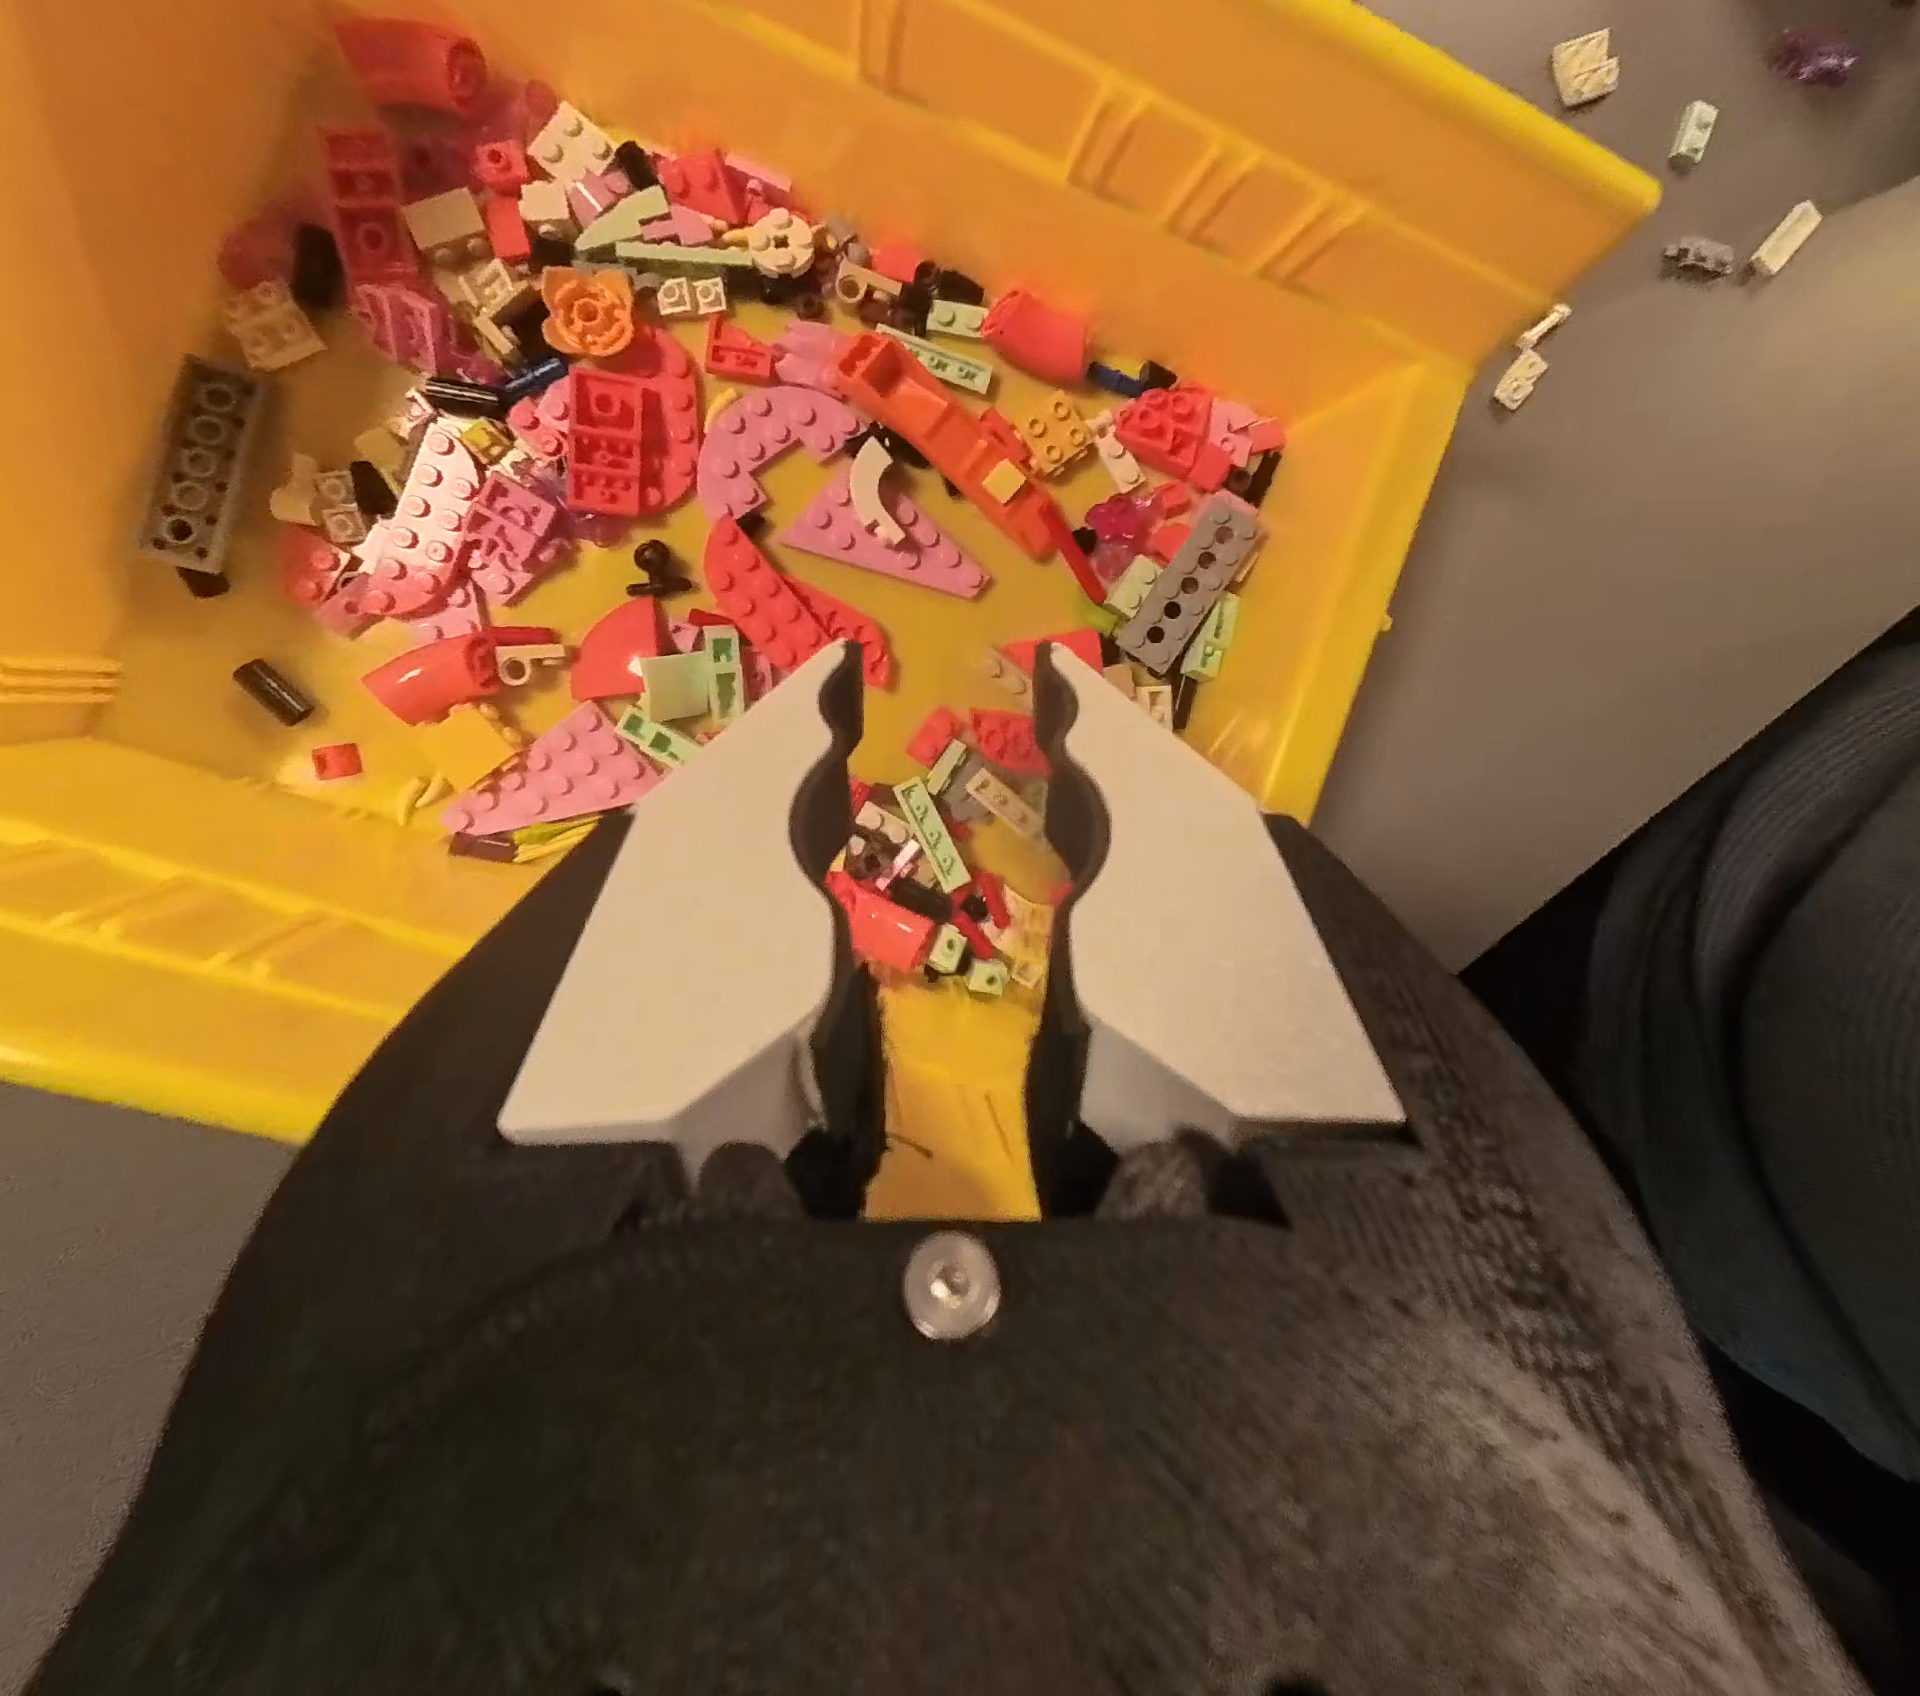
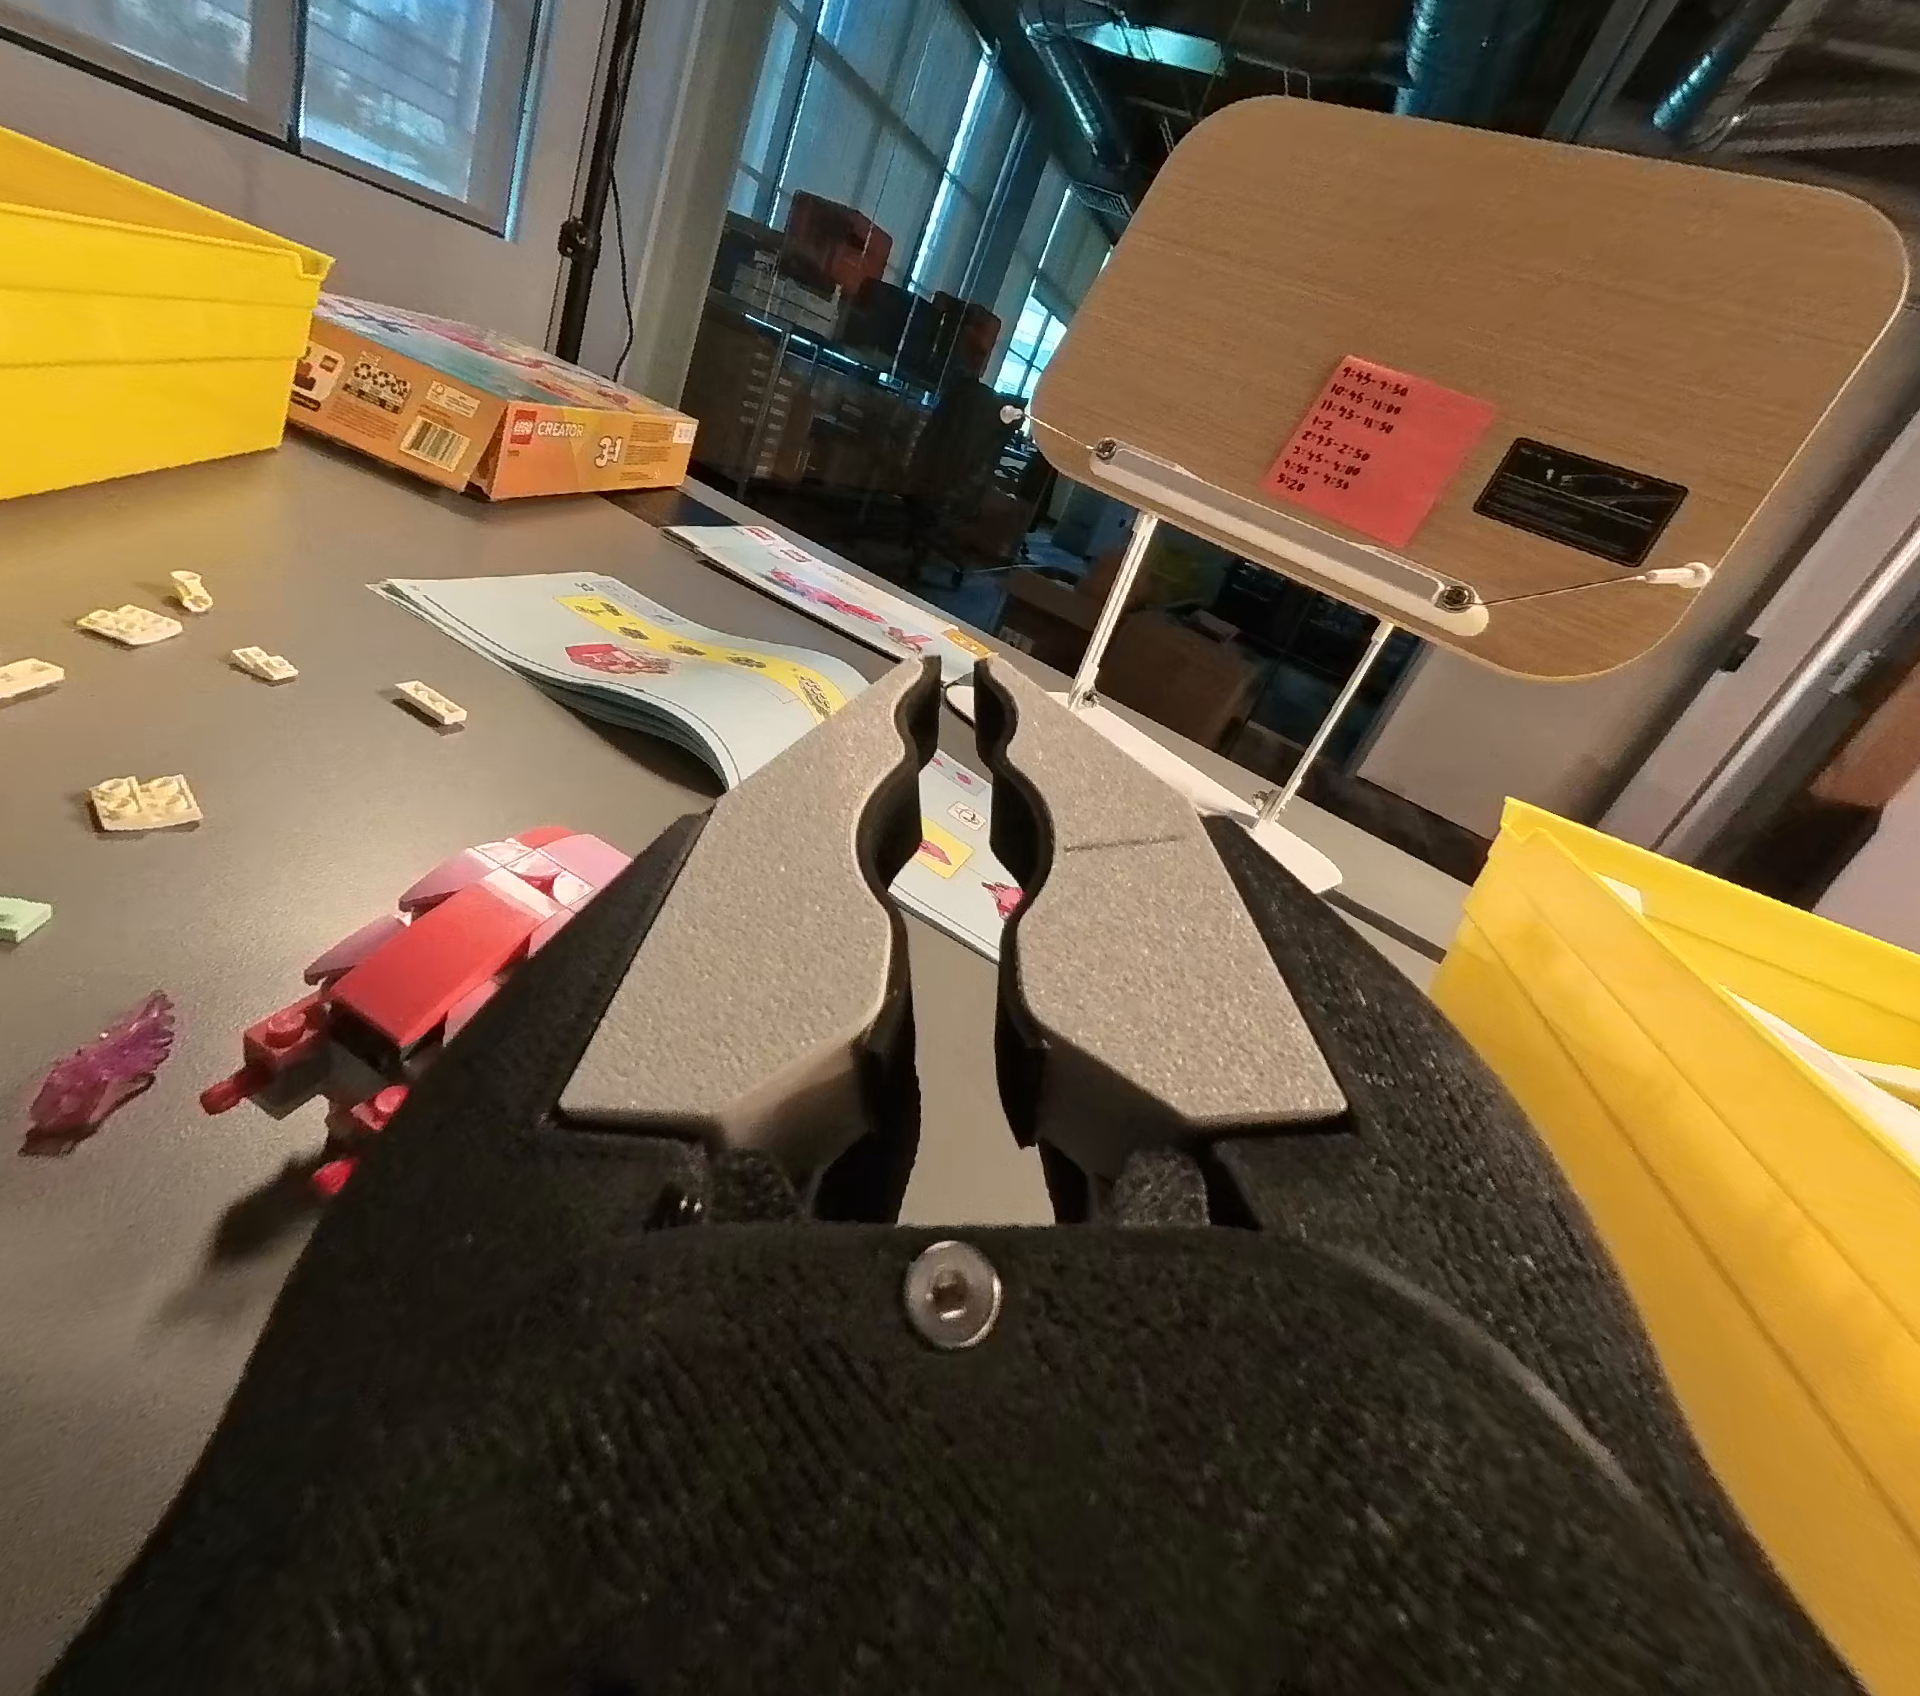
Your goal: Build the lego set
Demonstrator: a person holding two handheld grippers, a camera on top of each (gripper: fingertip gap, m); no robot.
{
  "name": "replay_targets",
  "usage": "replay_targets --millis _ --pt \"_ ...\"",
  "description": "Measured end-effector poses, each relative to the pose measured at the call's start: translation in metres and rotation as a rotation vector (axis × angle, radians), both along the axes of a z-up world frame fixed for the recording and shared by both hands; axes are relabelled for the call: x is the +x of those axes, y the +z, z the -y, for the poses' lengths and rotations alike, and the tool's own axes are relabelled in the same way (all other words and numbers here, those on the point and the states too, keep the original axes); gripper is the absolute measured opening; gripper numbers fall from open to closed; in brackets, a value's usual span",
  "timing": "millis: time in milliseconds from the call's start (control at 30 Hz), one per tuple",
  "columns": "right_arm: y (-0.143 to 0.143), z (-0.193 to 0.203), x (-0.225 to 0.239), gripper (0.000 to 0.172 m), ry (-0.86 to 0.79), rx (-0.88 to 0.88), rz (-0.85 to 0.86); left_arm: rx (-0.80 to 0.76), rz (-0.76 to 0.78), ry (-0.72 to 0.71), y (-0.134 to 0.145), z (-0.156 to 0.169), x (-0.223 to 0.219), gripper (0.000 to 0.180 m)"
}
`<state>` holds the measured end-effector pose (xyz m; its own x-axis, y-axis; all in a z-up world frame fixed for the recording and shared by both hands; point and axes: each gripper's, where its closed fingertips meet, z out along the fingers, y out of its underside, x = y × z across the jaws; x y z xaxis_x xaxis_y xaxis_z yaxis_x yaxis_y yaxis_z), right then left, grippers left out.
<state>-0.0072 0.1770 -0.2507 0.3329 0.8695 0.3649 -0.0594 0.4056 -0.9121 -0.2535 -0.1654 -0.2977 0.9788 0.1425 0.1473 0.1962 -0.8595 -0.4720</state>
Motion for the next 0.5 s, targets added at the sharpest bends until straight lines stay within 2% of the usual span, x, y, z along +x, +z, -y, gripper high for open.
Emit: replay_targets --millis 233,500 --pt "0.0 -0.001 0.0 0.004 0.0 -0.002 0.0 0.079 0.101 0.019 -0.012 -0.005 0.0 0.031" --pt "0.0 -0.001 0.0 0.004 0.002 -0.001 0.0 0.265 0.266 0.079 0.008 -0.01 0.0 0.03"
